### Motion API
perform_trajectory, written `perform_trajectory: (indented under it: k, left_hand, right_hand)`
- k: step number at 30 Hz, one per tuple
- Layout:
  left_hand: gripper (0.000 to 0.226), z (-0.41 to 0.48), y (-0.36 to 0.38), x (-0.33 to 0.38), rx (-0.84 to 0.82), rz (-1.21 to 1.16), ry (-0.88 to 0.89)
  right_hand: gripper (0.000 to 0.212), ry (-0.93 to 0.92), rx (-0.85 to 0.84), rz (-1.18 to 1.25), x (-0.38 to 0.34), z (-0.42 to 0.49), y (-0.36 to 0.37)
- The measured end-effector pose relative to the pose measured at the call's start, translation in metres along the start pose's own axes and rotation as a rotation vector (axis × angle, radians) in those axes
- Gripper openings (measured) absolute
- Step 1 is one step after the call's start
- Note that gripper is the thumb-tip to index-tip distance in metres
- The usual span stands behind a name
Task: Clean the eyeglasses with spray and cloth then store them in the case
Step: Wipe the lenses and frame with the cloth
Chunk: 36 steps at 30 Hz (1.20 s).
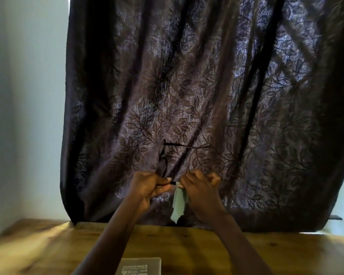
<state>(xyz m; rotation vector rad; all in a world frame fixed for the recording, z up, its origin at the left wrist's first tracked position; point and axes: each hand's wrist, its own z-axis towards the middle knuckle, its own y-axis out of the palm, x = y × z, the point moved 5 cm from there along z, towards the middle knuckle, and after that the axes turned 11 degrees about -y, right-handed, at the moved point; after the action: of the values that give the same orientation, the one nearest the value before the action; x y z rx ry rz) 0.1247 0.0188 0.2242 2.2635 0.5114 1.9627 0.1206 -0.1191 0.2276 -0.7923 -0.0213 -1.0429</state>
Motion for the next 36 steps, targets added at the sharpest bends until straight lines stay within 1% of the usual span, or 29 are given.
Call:
perform_trajectory:
  k: [1, 4, 6, 9, 11, 13, 16, 18, 20, 23, 27, 32, 34, 36]
  left_hand:
    - [0.003, 0.001, -0.006, 0.002, 0.003, -0.011, -0.001]
    - [0.002, 0.002, -0.021, 0.009, 0.015, -0.012, 0.008]
    - [0.006, 0.002, -0.023, 0.011, 0.019, -0.012, 0.017]
    - [0.005, 0.004, -0.014, 0.008, 0.026, -0.029, 0.014]
    - [0.001, 0.006, -0.001, 0.002, 0.026, -0.039, 0.006]
    - [0.004, 0.008, 0.01, -0.003, 0.038, -0.048, 0.01]
    - [0.011, 0.011, 0.015, -0.004, 0.047, -0.064, 0.006]
    - [0.009, 0.011, 0.012, 0.0, 0.023, -0.053, -0.003]
    - [0.007, 0.008, 0.006, 0.006, 0.0, -0.046, -0.006]
    - [0.006, 0.002, -0.005, 0.016, -0.01, -0.039, 0.006]
    - [0.009, -0.005, -0.006, 0.024, -0.024, -0.033, 0.008]
    - [0.013, -0.012, 0.014, 0.012, -0.01, 0.009, 0.019]
    - [0.015, -0.013, 0.019, 0.007, -0.001, 0.014, 0.01]
    - [0.015, -0.015, 0.018, 0.004, -0.01, 0.03, -0.009]
  right_hand:
    - [0.033, 0.009, -0.015, 0.009, 0.008, -0.004, 0.001]
    - [0.032, 0.089, -0.063, 0.032, 0.035, -0.013, 0.002]
    - [0.036, 0.111, -0.116, 0.041, 0.046, -0.017, 0.004]
    - [0.043, 0.129, -0.187, 0.067, 0.044, -0.013, 0.012]
    - [0.046, 0.1, -0.21, 0.114, 0.027, -0.003, 0.02]
    - [0.042, 0.066, -0.176, 0.142, 0.007, 0.007, 0.024]
    - [0.034, 0.09, -0.103, 0.143, 0.001, 0.015, 0.024]
    - [0.033, 0.043, -0.113, 0.133, 0.006, 0.015, 0.023]
    - [0.037, 0.01, -0.154, 0.101, 0.019, 0.014, 0.019]
    - [0.04, 0.072, -0.2, 0.061, 0.049, 0.007, 0.007]
    - [0.025, 0.141, -0.18, 0.076, 0.066, 0.001, -0.01]
    - [0.023, 0.076, -0.126, 0.167, 0.024, 0.008, -0.005]
    - [0.026, 0.047, -0.101, 0.174, 0.005, 0.009, -0.001]
    - [0.032, 0.02, -0.117, 0.183, -0.001, 0.007, 0.002]
